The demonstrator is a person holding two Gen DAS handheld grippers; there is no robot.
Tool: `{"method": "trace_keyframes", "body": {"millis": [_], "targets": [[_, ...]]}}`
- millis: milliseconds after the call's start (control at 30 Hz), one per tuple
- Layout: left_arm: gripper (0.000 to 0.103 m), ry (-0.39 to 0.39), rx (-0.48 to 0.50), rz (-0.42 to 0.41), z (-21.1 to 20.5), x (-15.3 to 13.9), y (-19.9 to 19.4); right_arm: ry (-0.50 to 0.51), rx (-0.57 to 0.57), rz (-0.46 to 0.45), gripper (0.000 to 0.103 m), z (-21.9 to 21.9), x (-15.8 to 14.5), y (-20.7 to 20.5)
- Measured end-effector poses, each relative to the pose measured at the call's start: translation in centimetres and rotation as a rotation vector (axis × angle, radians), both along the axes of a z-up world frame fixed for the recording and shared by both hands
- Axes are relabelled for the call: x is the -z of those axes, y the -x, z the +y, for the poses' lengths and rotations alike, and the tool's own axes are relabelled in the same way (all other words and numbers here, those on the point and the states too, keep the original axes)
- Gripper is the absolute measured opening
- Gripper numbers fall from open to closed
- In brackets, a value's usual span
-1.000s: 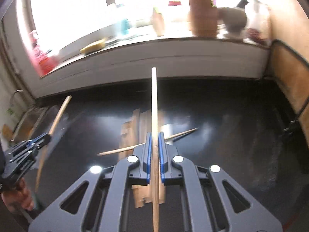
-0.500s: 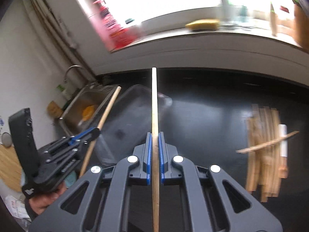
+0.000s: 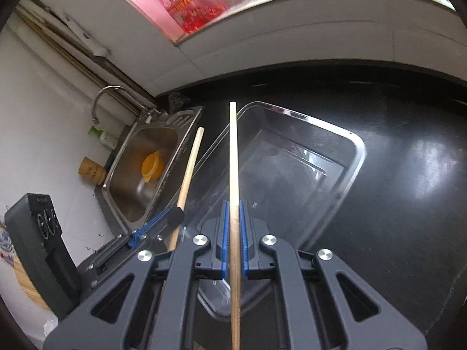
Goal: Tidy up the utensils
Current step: 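Carry the held chopsticks with both tools over the clear plastic container, then lower the chopsticks into the container and open both tools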
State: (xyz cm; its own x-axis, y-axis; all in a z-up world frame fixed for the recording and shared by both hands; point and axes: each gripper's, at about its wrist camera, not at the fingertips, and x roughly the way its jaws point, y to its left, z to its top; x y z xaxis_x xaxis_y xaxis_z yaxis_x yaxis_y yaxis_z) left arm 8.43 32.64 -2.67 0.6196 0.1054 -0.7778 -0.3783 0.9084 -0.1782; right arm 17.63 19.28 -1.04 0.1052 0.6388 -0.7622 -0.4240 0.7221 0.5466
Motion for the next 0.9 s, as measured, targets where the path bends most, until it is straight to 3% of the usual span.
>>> {"method": "trace_keyframes", "body": {"millis": [400, 767, 833, 900], "targets": [[0.006, -0.006, 0.026, 0.069, 1.0, 3.8, -3.4, 0.061, 0.010, 0.057, 0.008, 2.1, 3.8, -2.8], [0.007, 0.002, 0.047, 0.100, 1.6, 5.0, -4.7, 0.071, -0.022, 0.074, 0.008, 3.4, 4.8, -4.0], [0.017, 0.007, 0.032, 0.117, 2.1, 5.1, -4.8, 0.085, -0.029, 0.083, 0.008, 3.3, 4.7, -4.4], [0.062, -0.004, 0.021, 0.116, 2.4, 4.6, -4.5, 0.075, -0.014, 0.059, 0.009, 2.3, 3.8, -4.6]]}}
